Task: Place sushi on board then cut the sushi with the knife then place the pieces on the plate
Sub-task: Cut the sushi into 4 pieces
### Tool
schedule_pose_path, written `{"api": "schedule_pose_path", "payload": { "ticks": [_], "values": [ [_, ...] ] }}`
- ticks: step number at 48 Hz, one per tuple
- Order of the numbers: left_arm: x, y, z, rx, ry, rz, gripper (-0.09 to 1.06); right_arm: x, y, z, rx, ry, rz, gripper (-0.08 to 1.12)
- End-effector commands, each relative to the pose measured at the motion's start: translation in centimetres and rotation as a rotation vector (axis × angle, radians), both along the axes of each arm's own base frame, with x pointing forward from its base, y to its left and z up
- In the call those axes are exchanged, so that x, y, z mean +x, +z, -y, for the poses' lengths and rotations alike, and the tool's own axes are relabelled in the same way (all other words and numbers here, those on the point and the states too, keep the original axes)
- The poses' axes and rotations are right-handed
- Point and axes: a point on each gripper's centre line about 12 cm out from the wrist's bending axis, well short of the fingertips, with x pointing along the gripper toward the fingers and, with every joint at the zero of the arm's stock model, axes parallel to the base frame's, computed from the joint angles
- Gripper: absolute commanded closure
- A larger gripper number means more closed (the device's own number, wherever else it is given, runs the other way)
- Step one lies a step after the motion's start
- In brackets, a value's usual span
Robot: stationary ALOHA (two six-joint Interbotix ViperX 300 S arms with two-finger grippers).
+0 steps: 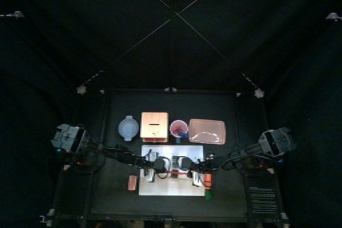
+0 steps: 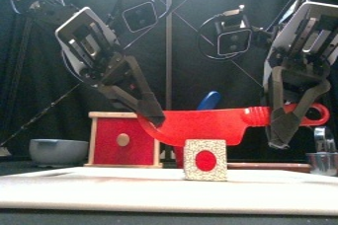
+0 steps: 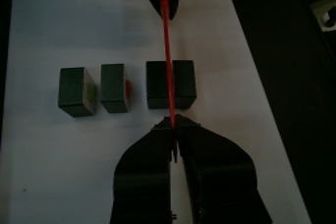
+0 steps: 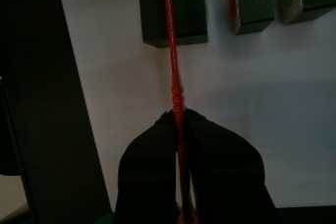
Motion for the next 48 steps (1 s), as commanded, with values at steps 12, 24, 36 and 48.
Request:
{"api": "schedule_pose_path", "payload": {
  "ticks": [12, 24, 36, 48],
  "values": [
    [0.4, -1.1, 0.4, -0.028, 0.027, -0.027, 0.55, 1.1, -0.5, -0.6, 0.011, -0.003, 0.003, 0.65],
    [0.1, -1.7, 1.0, -0.044, 0.032, -0.048, 0.55, 1.6, -0.8, -1.3, 0.016, 0.006, -0.001, 0.65],
    [0.0, -1.3, 1.7, -0.056, 0.023, -0.042, 0.55, 1.7, -0.5, -2.2, 0.034, 0.011, 0.004, 0.65],
    [-0.1, 0.2, 1.8, -0.061, 0.016, -0.015, 0.55, 1.9, 0.5, -2.2, 0.022, 0.03, 0.021, 0.65]
  ]
}}
